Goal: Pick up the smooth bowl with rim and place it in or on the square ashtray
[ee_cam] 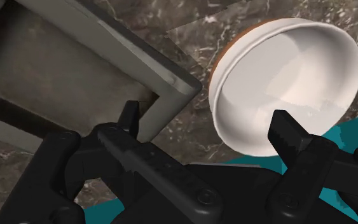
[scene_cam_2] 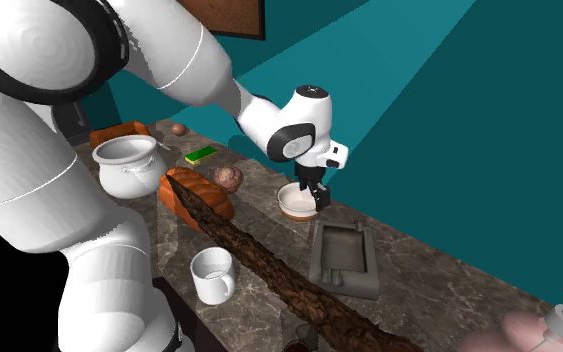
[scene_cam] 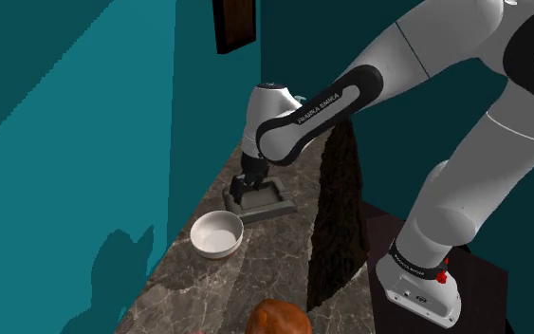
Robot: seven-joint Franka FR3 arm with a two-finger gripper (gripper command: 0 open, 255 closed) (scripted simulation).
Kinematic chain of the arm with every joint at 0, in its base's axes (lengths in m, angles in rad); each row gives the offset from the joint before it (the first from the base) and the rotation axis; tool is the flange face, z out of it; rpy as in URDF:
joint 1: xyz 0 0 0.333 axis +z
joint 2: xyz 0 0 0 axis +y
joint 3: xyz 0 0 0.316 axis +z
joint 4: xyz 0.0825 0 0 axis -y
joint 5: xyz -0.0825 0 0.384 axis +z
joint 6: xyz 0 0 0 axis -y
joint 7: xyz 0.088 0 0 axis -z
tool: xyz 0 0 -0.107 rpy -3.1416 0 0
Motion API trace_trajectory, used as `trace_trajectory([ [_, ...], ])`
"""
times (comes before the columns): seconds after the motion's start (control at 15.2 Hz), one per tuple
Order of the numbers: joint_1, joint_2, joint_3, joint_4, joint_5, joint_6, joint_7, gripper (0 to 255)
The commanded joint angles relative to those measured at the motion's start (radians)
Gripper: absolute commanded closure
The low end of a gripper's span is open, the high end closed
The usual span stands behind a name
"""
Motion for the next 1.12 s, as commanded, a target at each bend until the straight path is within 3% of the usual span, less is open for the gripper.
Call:
trace_trajectory([
  [0.0,0.001,0.083,0.018,0.028,-0.016,0.056,0.031,0],
  [0.2,0.008,0.194,0.032,0.069,-0.053,0.124,0.080,0],
  [0.66,0.021,0.296,0.026,0.075,-0.106,0.218,0.117,0],
  [1.06,0.023,0.305,0.024,0.076,-0.111,0.225,0.120,0],
])
